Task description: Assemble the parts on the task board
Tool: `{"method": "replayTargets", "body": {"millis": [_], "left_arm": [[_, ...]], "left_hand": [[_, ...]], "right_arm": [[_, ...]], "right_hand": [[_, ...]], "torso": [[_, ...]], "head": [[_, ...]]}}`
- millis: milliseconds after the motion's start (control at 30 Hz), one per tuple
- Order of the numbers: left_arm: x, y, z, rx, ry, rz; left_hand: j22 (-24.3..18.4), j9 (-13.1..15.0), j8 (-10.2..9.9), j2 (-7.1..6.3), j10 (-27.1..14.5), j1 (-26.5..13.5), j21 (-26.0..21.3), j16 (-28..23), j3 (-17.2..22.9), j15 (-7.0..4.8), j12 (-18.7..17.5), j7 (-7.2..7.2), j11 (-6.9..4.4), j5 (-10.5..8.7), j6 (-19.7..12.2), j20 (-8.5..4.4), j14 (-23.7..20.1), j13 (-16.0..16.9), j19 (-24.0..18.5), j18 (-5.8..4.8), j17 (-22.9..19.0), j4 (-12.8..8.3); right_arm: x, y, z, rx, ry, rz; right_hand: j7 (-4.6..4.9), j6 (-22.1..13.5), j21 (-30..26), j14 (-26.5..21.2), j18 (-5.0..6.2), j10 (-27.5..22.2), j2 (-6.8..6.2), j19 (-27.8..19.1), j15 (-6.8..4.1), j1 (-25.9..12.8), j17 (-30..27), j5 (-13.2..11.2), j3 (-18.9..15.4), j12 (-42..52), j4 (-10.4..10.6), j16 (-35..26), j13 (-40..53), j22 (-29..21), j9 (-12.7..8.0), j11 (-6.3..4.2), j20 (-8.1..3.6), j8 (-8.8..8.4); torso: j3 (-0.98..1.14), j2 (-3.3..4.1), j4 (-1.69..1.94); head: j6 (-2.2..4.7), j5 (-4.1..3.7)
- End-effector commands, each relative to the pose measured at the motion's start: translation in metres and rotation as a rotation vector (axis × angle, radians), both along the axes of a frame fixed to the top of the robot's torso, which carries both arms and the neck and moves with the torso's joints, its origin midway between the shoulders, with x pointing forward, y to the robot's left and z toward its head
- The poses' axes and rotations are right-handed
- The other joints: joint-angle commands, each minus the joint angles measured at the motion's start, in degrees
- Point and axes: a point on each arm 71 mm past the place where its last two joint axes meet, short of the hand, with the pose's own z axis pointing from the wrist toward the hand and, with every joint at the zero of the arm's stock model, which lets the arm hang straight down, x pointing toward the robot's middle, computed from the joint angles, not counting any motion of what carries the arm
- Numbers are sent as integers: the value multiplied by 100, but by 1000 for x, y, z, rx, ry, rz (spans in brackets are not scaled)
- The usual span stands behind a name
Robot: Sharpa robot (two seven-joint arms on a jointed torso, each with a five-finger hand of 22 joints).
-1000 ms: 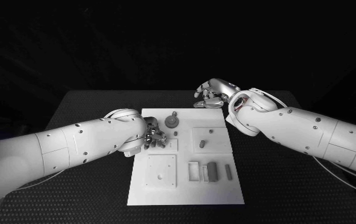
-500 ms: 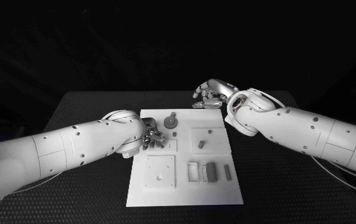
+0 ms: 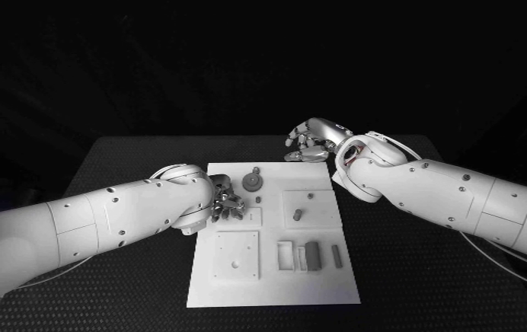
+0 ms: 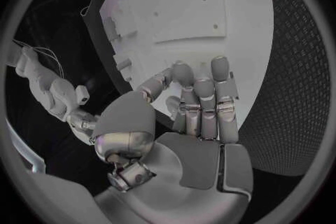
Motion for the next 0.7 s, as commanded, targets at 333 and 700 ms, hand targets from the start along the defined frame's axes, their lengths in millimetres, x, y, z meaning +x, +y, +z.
{"method": "replayTargets", "body": {"millis": [333, 700], "left_arm": [[0, -3, 0, -7, -13, -19], [-1, -3, -1, -3, -8, -21]], "left_hand": [[43, 848, 21, 84, -138, 36, 18, 40, 49, -96, 43, -542, -149, -16, 767, -103, -55, -13, 100, -78, -15, -28], [46, 852, 22, 86, -140, 34, 16, 43, 52, -97, 47, -541, -149, -22, 765, -102, -57, -19, 100, -78, -24, -29]], "right_arm": [[0, 2, 0, -2, 10, 14], [0, 3, -1, -1, 12, 16]], "right_hand": [[59, -32, -30, -22, 82, -57, 35, -6, 16, 20, -10, 1, -17, 14, 21, -28, -11, 37, -10, 1, -39, -19], [59, -31, -32, -24, 82, -57, 35, -7, 16, 16, -11, 1, -20, 15, 26, -28, -13, 37, -11, 1, -38, -20]], "torso": [[0, 1, 1], [1, 1, 2]], "head": [[-5, 4], [-7, -2]]}}
